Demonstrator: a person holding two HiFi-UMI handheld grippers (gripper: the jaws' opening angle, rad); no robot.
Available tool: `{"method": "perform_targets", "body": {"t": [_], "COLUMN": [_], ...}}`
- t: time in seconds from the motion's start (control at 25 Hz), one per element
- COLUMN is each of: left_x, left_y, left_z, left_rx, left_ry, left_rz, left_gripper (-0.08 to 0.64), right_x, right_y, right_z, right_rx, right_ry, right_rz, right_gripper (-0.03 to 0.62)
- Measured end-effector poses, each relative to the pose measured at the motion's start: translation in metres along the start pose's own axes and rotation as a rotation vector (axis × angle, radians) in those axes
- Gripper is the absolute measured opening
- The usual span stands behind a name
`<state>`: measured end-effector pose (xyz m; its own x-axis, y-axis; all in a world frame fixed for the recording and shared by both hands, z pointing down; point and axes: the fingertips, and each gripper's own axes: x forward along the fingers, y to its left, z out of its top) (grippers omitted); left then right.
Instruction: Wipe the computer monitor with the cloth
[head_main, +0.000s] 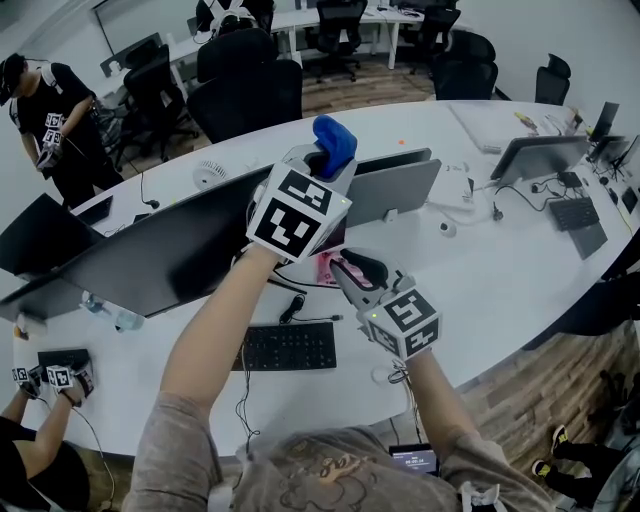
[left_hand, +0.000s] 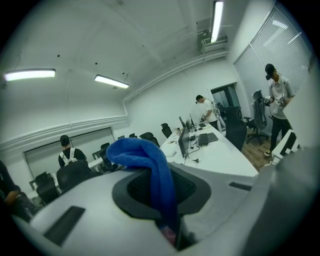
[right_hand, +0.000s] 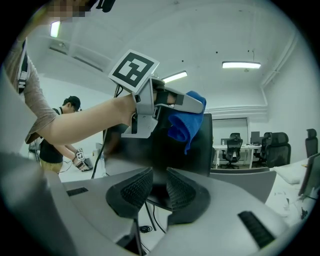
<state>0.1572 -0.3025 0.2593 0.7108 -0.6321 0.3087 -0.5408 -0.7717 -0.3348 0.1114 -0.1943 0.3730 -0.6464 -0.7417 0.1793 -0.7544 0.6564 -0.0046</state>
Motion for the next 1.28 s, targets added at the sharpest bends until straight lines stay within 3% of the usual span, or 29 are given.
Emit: {"method": "perform_targets", "body": {"t": [0.4, 0.72, 1.28], "left_x": [-0.053, -0.106, -0.192], "left_y": [-0.009, -0.012, -0.019], "left_z": [-0.007, -0.026, -0.100], "left_rx": [-0.052, -0.138, -0.273], "left_ry": [-0.070, -0.122, -0.100], "left_rz": [-0.011, 0.010, 0.100], "left_gripper": [0.048, 0.048, 0.048], "right_x": [0.000, 0.002, 0.028], "right_y": [0.006, 0.018, 0.070], "right_z": [-0.006, -0.011, -0.011], "right_rx": [-0.003, -0.002, -0.042], "right_ry": [0.008, 0.023, 0.049], "right_rz": [0.015, 0.035, 0.129], "right_gripper": [0.095, 0.095, 0.095]}}
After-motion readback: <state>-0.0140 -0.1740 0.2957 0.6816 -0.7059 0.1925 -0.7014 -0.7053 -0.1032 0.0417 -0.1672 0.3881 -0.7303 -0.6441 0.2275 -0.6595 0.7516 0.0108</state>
